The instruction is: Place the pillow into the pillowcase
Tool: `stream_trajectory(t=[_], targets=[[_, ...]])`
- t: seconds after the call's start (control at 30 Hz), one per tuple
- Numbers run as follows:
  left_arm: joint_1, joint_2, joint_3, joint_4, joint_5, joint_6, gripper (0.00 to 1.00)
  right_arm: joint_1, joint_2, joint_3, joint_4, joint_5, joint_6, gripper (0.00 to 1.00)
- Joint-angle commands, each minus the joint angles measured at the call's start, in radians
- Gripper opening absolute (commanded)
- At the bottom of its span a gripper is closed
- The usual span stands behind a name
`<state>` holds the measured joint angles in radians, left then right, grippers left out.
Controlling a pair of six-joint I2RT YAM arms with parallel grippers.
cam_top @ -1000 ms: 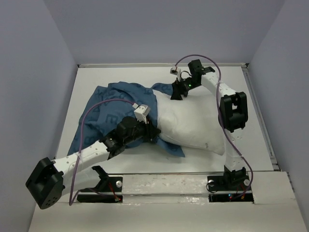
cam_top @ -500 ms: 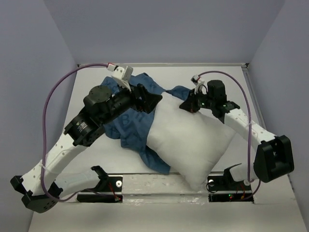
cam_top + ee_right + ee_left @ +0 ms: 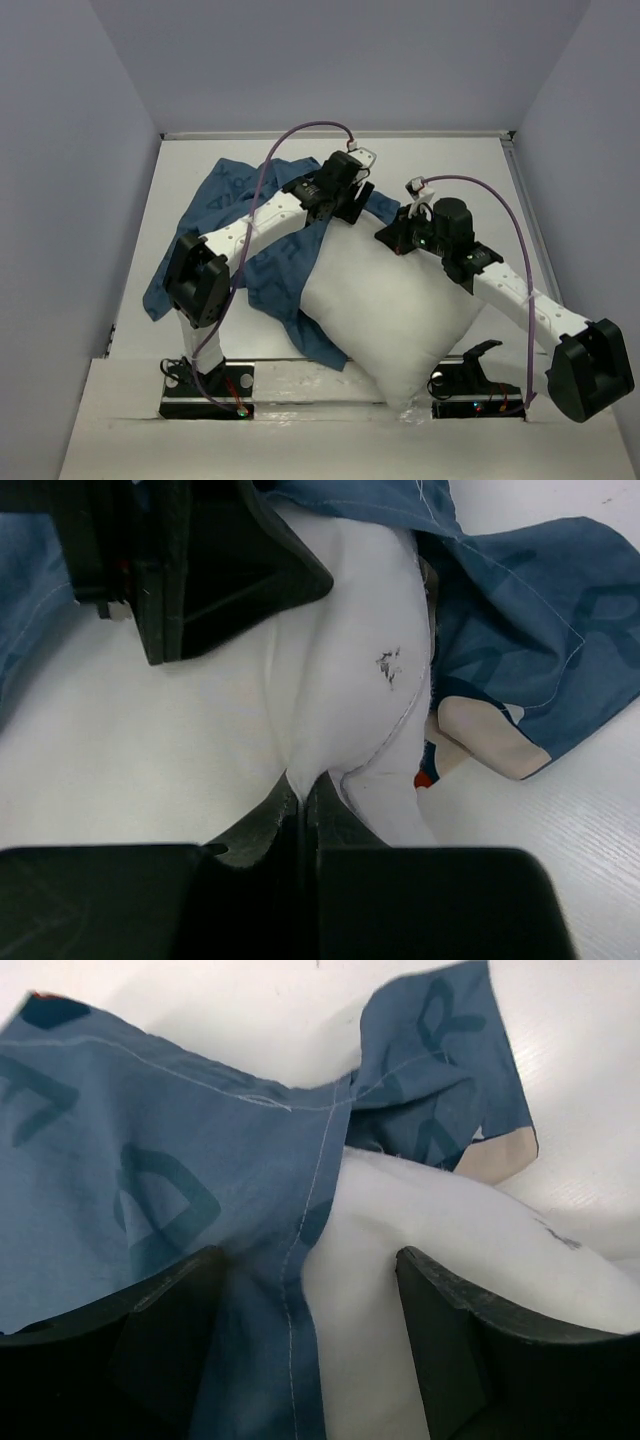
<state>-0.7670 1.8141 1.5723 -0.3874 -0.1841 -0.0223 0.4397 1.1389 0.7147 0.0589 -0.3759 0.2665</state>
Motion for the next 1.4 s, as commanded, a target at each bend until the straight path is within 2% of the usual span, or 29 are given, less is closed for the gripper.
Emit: stream_trajectory(t=[0.0, 0.03, 0.17, 0.23, 0.43, 0.53, 0.6, 0.63, 0.67, 0.83, 0.93, 1.03, 1.13, 1.23, 1.37], targets=[[-0.003, -0.027, 0.117, -0.045, -0.084, 0.105, 0.81, 0.013, -0.022, 0.000, 0.105, -0.008, 0.011, 0.00], [-0.003, -0.024, 0.112, -0.041, -0.098, 0.111, 0.80, 0.013, -0.024, -0.001, 0.105, -0.008, 0.011, 0.00], [-0.011, -0.022, 0.092, -0.038, -0.150, 0.113, 0.67, 0.013, -0.024, -0.001, 0.105, -0.009, 0.007, 0.00], [-0.018, -0.039, 0.072, -0.016, -0.184, 0.122, 0.67, 0.013, -0.024, -0.001, 0.105, -0.015, 0.008, 0.00], [-0.020, -0.026, 0.037, 0.002, -0.160, 0.159, 0.64, 0.013, -0.015, 0.008, 0.104, -0.020, 0.008, 0.00], [-0.018, -0.010, 0.048, 0.016, -0.138, 0.165, 0.49, 0.013, -0.005, 0.014, 0.105, -0.032, 0.013, 0.00], [-0.018, 0.005, 0.075, 0.019, -0.127, 0.166, 0.23, 0.013, -0.004, 0.014, 0.108, -0.024, 0.014, 0.00], [-0.018, 0.010, 0.084, 0.021, -0.121, 0.165, 0.05, 0.013, -0.001, 0.017, 0.108, -0.021, 0.017, 0.00], [-0.018, 0.013, 0.095, 0.024, -0.115, 0.163, 0.00, 0.013, -0.001, 0.022, 0.111, -0.023, 0.023, 0.00], [-0.044, -0.001, 0.183, 0.079, 0.043, 0.082, 0.00, 0.022, -0.004, 0.000, 0.231, 0.049, 0.176, 0.00], [-0.058, -0.045, 0.190, 0.163, 0.205, 0.022, 0.00, 0.022, 0.019, -0.015, 0.404, 0.057, 0.247, 0.00], [-0.072, -0.090, 0.137, 0.264, 0.354, -0.092, 0.00, 0.031, 0.065, 0.005, 0.560, 0.023, 0.275, 0.00], [-0.074, -0.142, 0.052, 0.333, 0.385, -0.175, 0.00, 0.031, 0.127, 0.032, 0.717, -0.024, 0.258, 0.00], [-0.075, -0.197, -0.021, 0.380, 0.448, -0.223, 0.00, 0.031, 0.201, 0.054, 0.780, -0.061, 0.267, 0.00], [-0.075, -0.271, -0.092, 0.481, 0.555, -0.326, 0.00, 0.031, 0.312, 0.048, 0.910, 0.055, 0.341, 0.00]])
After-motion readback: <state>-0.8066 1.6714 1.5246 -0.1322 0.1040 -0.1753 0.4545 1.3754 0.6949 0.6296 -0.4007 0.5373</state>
